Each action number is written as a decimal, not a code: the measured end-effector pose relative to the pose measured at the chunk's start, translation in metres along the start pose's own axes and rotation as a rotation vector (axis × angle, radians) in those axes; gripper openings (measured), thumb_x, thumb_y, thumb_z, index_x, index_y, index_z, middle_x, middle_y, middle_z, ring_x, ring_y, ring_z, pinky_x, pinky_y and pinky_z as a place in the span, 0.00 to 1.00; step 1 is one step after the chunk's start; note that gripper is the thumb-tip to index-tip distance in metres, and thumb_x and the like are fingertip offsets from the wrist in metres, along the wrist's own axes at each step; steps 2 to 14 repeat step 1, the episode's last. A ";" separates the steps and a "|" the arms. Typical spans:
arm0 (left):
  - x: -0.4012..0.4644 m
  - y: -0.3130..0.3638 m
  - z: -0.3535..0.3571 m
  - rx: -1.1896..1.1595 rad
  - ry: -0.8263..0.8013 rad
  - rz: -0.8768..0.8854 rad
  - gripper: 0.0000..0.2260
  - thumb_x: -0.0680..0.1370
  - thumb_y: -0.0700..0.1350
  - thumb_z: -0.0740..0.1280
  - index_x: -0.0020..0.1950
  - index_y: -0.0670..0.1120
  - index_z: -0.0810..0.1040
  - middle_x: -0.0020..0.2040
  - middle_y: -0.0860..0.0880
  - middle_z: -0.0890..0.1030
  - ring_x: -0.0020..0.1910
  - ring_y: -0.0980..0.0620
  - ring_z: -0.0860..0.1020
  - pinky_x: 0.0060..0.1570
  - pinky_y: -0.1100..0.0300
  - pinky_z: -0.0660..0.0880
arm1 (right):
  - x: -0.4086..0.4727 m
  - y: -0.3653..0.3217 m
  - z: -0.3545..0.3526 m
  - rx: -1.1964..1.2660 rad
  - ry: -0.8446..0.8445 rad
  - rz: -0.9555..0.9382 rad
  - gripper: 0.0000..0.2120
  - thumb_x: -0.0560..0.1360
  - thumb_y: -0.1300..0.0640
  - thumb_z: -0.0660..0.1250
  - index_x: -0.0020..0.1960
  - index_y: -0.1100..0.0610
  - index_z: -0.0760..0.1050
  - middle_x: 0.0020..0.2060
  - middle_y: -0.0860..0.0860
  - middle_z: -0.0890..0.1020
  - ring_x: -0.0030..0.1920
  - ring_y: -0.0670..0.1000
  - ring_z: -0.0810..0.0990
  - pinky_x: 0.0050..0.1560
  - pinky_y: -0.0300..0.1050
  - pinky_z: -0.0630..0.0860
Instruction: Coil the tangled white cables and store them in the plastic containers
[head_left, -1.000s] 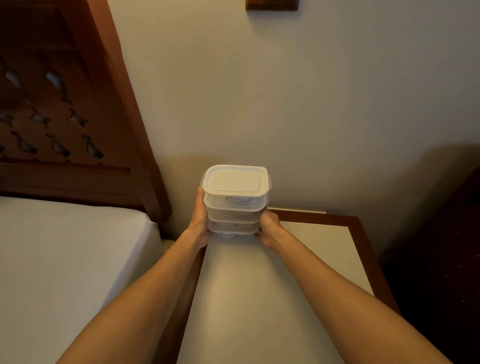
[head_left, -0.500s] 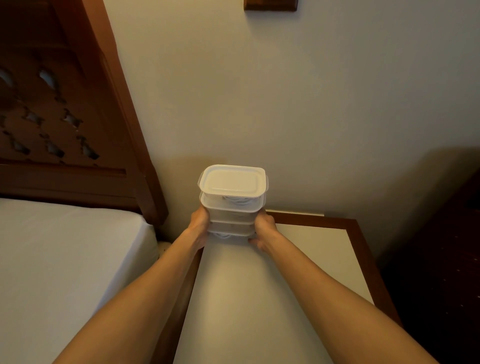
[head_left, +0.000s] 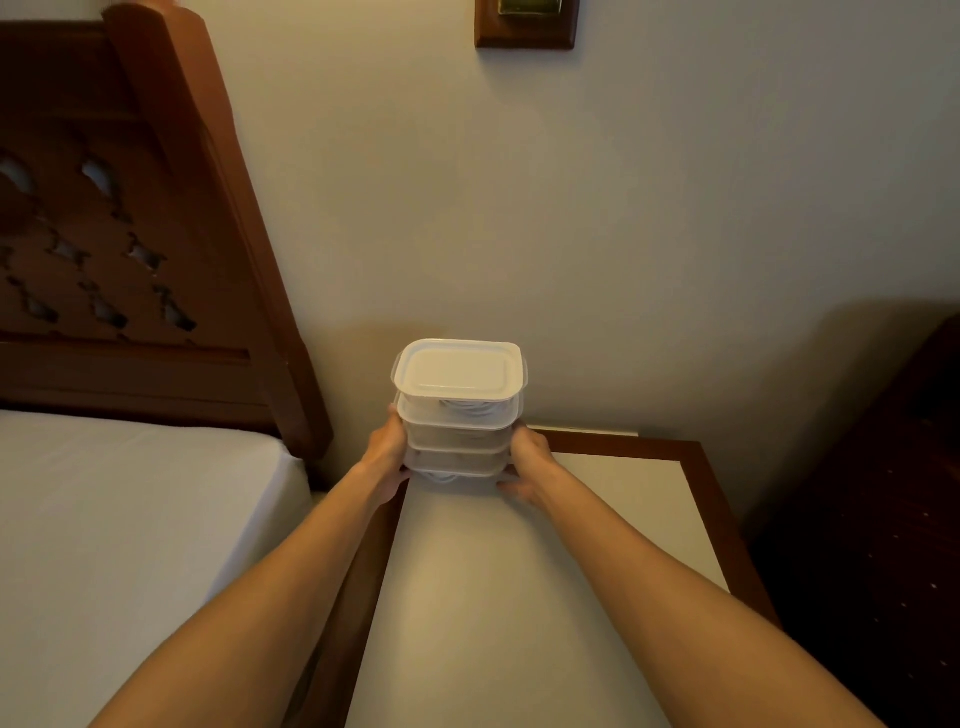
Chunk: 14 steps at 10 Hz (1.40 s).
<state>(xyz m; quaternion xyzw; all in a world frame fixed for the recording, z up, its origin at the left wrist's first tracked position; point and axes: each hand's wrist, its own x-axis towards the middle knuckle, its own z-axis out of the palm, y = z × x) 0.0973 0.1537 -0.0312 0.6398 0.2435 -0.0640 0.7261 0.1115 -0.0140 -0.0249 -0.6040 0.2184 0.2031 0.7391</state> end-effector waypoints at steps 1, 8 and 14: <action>-0.007 0.005 0.002 0.103 0.116 0.030 0.18 0.82 0.60 0.53 0.62 0.51 0.73 0.57 0.47 0.78 0.55 0.46 0.75 0.57 0.49 0.71 | 0.000 -0.004 -0.004 -0.115 0.075 -0.033 0.13 0.81 0.54 0.55 0.60 0.57 0.74 0.54 0.56 0.79 0.51 0.56 0.76 0.57 0.54 0.76; -0.007 0.005 0.002 0.103 0.116 0.030 0.18 0.82 0.60 0.53 0.62 0.51 0.73 0.57 0.47 0.78 0.55 0.46 0.75 0.57 0.49 0.71 | 0.000 -0.004 -0.004 -0.115 0.075 -0.033 0.13 0.81 0.54 0.55 0.60 0.57 0.74 0.54 0.56 0.79 0.51 0.56 0.76 0.57 0.54 0.76; -0.007 0.005 0.002 0.103 0.116 0.030 0.18 0.82 0.60 0.53 0.62 0.51 0.73 0.57 0.47 0.78 0.55 0.46 0.75 0.57 0.49 0.71 | 0.000 -0.004 -0.004 -0.115 0.075 -0.033 0.13 0.81 0.54 0.55 0.60 0.57 0.74 0.54 0.56 0.79 0.51 0.56 0.76 0.57 0.54 0.76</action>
